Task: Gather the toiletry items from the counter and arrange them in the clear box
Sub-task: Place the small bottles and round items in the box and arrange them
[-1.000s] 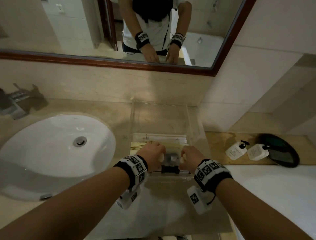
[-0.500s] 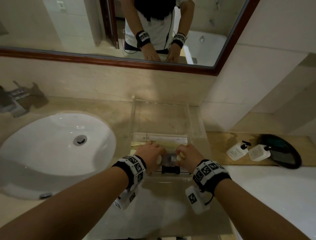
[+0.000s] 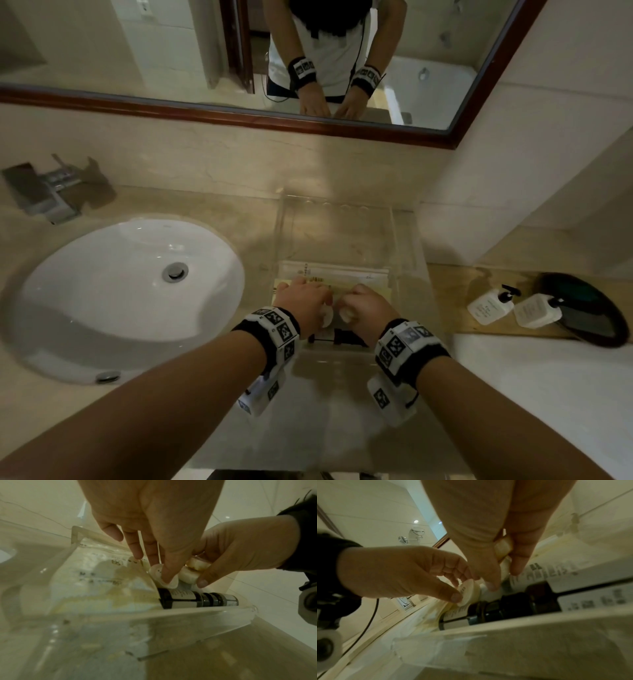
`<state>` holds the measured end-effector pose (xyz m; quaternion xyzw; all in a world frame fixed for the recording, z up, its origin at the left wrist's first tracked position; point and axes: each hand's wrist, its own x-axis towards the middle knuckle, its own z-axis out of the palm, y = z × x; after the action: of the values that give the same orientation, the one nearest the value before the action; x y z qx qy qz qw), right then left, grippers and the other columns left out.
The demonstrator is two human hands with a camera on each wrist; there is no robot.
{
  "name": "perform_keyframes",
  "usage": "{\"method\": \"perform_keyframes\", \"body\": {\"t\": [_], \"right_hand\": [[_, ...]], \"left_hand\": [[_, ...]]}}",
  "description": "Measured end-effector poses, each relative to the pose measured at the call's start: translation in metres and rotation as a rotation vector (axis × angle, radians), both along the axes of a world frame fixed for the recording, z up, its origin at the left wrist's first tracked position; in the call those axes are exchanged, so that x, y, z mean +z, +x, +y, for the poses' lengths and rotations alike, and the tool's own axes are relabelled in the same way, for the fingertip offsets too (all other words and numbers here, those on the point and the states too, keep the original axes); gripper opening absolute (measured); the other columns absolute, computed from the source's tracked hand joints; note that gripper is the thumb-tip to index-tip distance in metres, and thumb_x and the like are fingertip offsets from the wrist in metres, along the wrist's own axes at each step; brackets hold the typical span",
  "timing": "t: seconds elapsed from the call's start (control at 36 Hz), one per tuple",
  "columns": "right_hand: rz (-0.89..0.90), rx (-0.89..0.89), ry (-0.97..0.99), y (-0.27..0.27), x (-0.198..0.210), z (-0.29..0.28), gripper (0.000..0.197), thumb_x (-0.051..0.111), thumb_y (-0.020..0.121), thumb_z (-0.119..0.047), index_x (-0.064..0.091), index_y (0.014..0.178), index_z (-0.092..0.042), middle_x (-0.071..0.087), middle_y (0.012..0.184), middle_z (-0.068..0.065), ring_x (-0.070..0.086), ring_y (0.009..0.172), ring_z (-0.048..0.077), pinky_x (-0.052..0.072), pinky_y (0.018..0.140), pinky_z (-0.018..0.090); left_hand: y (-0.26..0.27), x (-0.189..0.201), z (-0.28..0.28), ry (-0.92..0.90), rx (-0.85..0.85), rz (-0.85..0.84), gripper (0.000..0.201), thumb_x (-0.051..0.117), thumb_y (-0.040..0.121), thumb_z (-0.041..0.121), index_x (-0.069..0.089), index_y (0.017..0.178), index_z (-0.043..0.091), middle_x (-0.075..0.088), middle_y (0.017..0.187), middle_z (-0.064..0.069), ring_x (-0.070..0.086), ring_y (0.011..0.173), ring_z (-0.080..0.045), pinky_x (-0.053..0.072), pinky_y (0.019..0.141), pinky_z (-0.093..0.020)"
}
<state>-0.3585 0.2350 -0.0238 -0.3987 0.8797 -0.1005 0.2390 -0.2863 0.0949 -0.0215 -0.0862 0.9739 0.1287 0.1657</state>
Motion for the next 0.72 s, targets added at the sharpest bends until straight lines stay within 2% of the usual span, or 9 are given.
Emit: {"method": "perform_keyframes", "body": {"t": [0.08, 0.19, 0.25, 0.33, 0.39, 0.44, 0.53, 0.61, 0.72], "right_hand": [[0.008, 0.011, -0.054, -0.001, -0.001, 0.005, 0.038, 0.066, 0.082, -0.010, 0.064, 0.119, -0.017, 0.056, 0.114, 0.011, 0.056, 0.103, 0.031, 0.046, 0.088, 0.031], [0.002, -0.012, -0.122, -0.003, -0.001, 0.014, 0.036, 0.068, 0.082, -0.015, 0.064, 0.118, -0.012, 0.061, 0.114, 0.014, 0.055, 0.107, 0.030, 0.044, 0.095, 0.036], [-0.008, -0.056, -0.122, -0.007, -0.001, 0.020, 0.041, 0.069, 0.082, -0.016, 0.060, 0.122, -0.010, 0.059, 0.120, 0.013, 0.053, 0.113, 0.029, 0.042, 0.098, 0.031], [0.015, -0.111, -0.109, -0.015, 0.000, 0.029, 0.042, 0.073, 0.080, -0.020, 0.060, 0.119, -0.009, 0.058, 0.120, 0.012, 0.054, 0.112, 0.028, 0.039, 0.091, 0.026], [0.029, -0.130, -0.099, -0.019, 0.001, 0.035, 0.036, 0.074, 0.080, -0.025, 0.063, 0.111, -0.011, 0.060, 0.112, 0.010, 0.056, 0.105, 0.027, 0.041, 0.087, 0.029], [0.028, -0.131, -0.066, -0.021, 0.003, 0.037, 0.034, 0.072, 0.080, -0.027, 0.063, 0.110, -0.012, 0.059, 0.111, 0.010, 0.055, 0.102, 0.028, 0.044, 0.087, 0.034], [0.028, -0.144, -0.053, -0.020, 0.001, 0.039, 0.034, 0.069, 0.083, -0.024, 0.060, 0.113, -0.011, 0.054, 0.113, 0.011, 0.055, 0.100, 0.030, 0.043, 0.086, 0.033], [0.008, -0.178, -0.054, -0.017, 0.000, 0.038, 0.034, 0.067, 0.084, -0.024, 0.059, 0.114, -0.011, 0.051, 0.113, 0.010, 0.054, 0.101, 0.029, 0.043, 0.085, 0.031], [-0.009, -0.185, -0.003, -0.013, 0.000, 0.038, 0.037, 0.059, 0.089, -0.026, 0.055, 0.123, -0.015, 0.048, 0.120, 0.007, 0.053, 0.107, 0.027, 0.045, 0.091, 0.034]], "left_hand": [[0.000, 0.001, 0.000, -0.005, -0.007, 0.002, 0.036, 0.058, 0.087, 0.028, 0.051, 0.122, 0.032, 0.052, 0.130, 0.005, 0.041, 0.123, -0.024, 0.036, 0.094, -0.042], [0.000, 0.001, 0.002, -0.006, -0.009, -0.003, 0.036, 0.056, 0.088, 0.024, 0.051, 0.123, 0.032, 0.053, 0.130, 0.005, 0.042, 0.122, -0.024, 0.037, 0.093, -0.043], [-0.001, 0.001, 0.003, -0.012, 0.000, 0.000, 0.035, 0.056, 0.088, 0.025, 0.052, 0.122, 0.032, 0.054, 0.129, 0.004, 0.043, 0.121, -0.024, 0.037, 0.094, -0.043], [-0.002, 0.000, 0.005, -0.015, 0.010, -0.010, 0.034, 0.055, 0.089, 0.026, 0.053, 0.122, 0.032, 0.055, 0.129, 0.004, 0.043, 0.121, -0.024, 0.037, 0.095, -0.043], [-0.003, 0.000, 0.006, -0.018, 0.009, -0.006, 0.034, 0.055, 0.089, 0.029, 0.053, 0.122, 0.032, 0.056, 0.128, 0.004, 0.043, 0.120, -0.024, 0.037, 0.094, -0.043], [-0.004, 0.001, 0.007, -0.016, 0.008, 0.009, 0.037, 0.056, 0.087, 0.034, 0.051, 0.124, 0.032, 0.055, 0.129, 0.005, 0.042, 0.121, -0.024, 0.036, 0.096, -0.044], [-0.006, 0.002, 0.012, -0.003, 0.012, 0.037, 0.045, 0.056, 0.087, 0.040, 0.046, 0.130, 0.032, 0.052, 0.133, 0.005, 0.040, 0.126, -0.023, 0.034, 0.101, -0.046], [-0.009, 0.001, 0.021, 0.004, -0.023, 0.038, 0.044, 0.056, 0.087, 0.038, 0.047, 0.130, 0.035, 0.052, 0.131, 0.005, 0.039, 0.125, -0.024, 0.034, 0.100, -0.046], [-0.011, -0.001, 0.031, 0.010, -0.065, 0.022, 0.040, 0.055, 0.089, 0.036, 0.050, 0.128, 0.037, 0.054, 0.129, 0.005, 0.039, 0.122, -0.026, 0.034, 0.098, -0.047]]}}
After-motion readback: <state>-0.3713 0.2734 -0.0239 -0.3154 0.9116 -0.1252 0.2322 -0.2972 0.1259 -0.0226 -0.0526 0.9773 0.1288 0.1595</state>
